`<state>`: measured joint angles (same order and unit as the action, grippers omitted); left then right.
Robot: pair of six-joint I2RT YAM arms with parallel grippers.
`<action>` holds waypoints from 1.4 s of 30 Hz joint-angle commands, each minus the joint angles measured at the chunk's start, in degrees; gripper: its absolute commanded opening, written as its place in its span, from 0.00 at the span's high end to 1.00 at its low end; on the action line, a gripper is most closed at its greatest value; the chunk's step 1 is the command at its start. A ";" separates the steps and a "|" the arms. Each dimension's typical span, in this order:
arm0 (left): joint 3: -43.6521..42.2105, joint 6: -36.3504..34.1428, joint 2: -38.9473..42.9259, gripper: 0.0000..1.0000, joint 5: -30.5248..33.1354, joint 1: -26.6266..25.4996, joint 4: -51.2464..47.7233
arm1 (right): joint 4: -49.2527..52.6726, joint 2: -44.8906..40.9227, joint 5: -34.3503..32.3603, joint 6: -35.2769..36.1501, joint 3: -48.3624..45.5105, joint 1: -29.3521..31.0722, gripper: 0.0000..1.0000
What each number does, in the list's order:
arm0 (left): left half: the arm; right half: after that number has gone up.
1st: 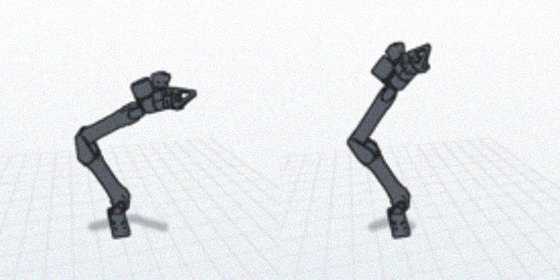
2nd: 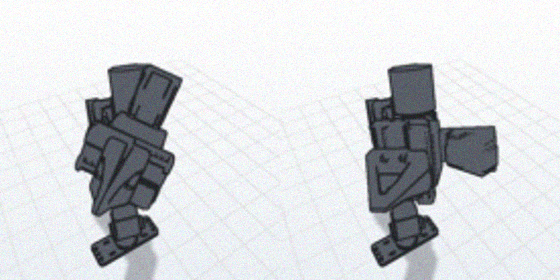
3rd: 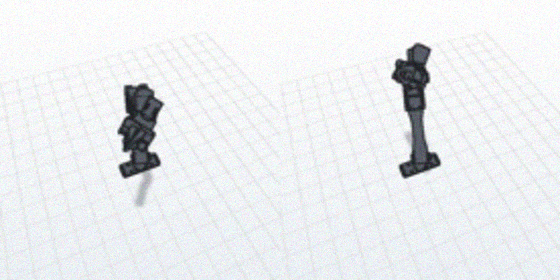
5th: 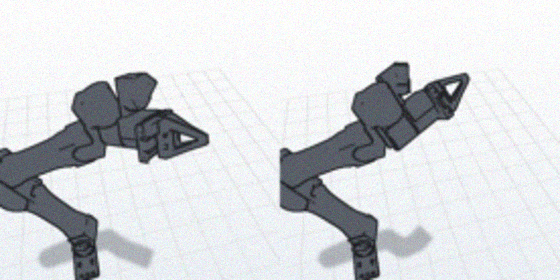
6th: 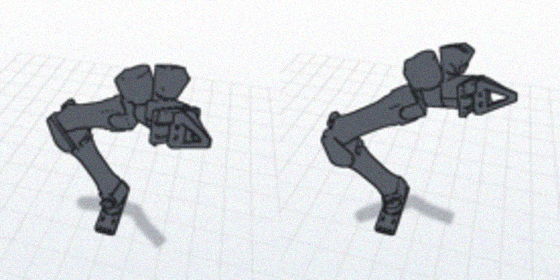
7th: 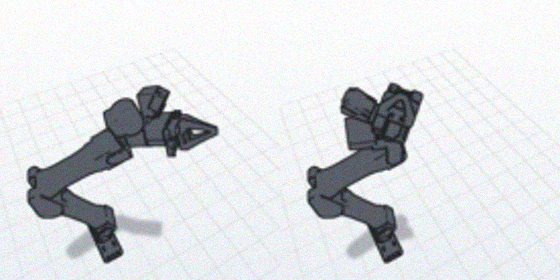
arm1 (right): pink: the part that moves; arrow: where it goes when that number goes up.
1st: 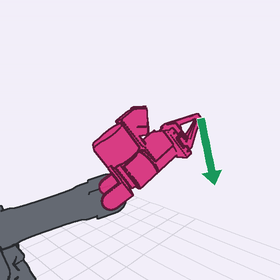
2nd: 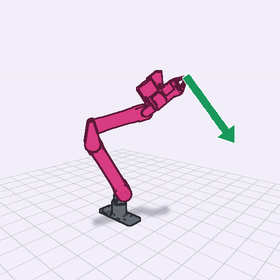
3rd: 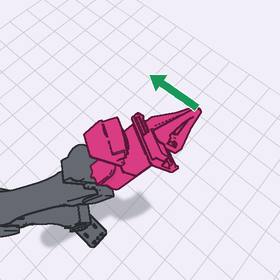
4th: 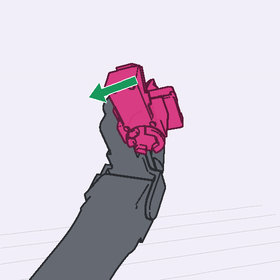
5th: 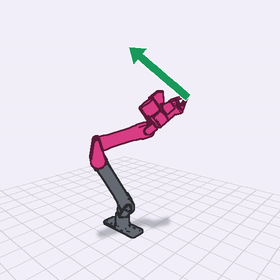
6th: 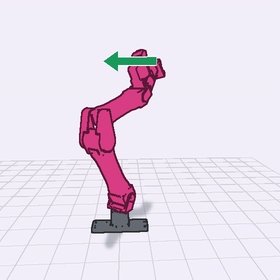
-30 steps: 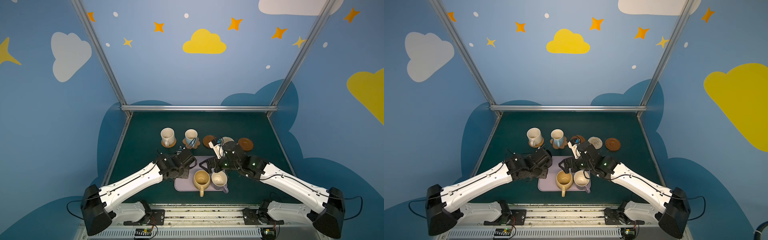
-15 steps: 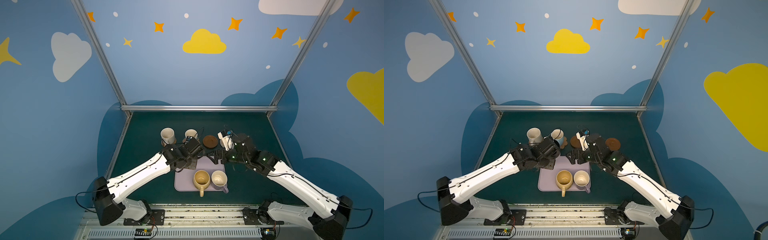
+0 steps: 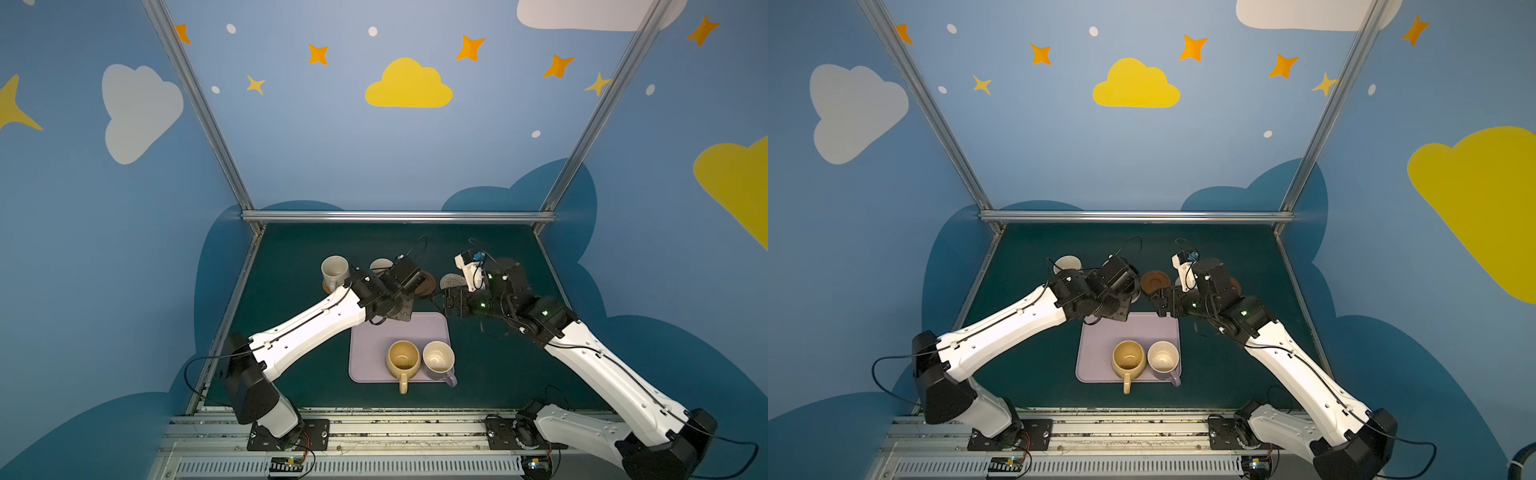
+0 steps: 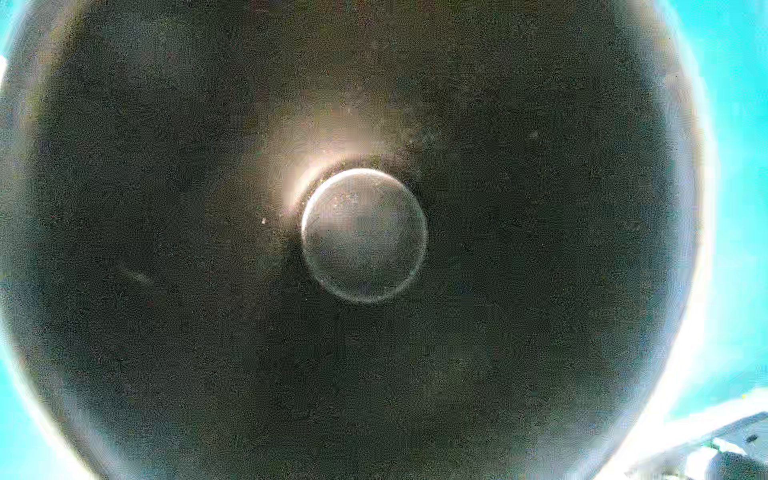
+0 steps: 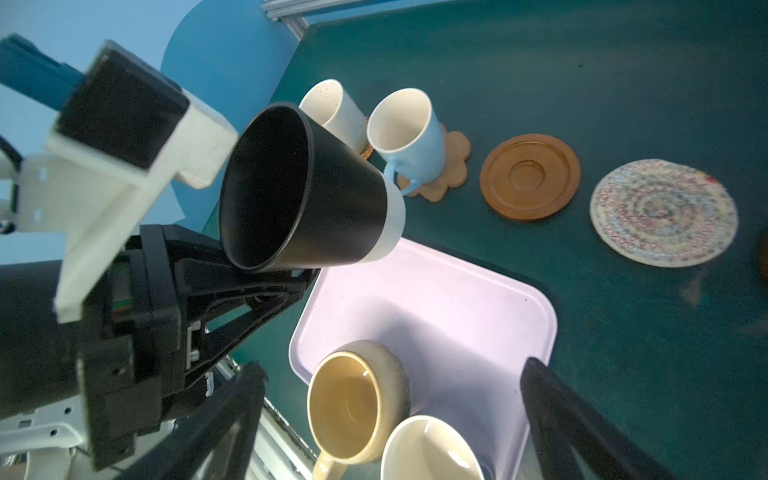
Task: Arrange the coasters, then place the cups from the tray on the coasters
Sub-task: 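Carry the black mug with the left gripper over the brown wooden coaster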
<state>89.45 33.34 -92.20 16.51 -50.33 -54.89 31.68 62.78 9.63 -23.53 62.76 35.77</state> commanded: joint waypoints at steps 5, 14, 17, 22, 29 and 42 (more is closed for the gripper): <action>8.10 -2.54 -6.86 0.97 -0.02 2.11 4.62 | 2.19 1.15 2.63 0.15 2.71 -5.29 0.05; 16.40 -2.81 -16.38 0.97 -0.65 4.40 4.63 | 1.11 2.39 5.34 -0.45 2.69 -8.54 0.05; 19.73 -2.71 -19.82 0.97 -0.52 4.92 3.85 | 0.76 2.78 6.22 -0.85 2.43 -9.53 0.05; 26.31 -1.39 -25.66 0.97 0.35 5.25 0.10 | -0.15 4.26 7.89 -1.14 2.41 -10.61 0.04; 35.49 -1.18 -32.75 0.97 1.60 5.28 -4.52 | -1.84 7.28 11.62 -3.10 3.37 -12.82 0.04; 42.56 2.60 -40.47 0.97 -1.23 6.07 -3.43 | -0.97 10.23 9.18 -1.95 4.02 -15.35 0.05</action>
<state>129.73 34.48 -132.16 15.77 -44.62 -60.58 30.26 72.20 19.20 -25.80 64.73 21.04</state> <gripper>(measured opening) 0.160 0.956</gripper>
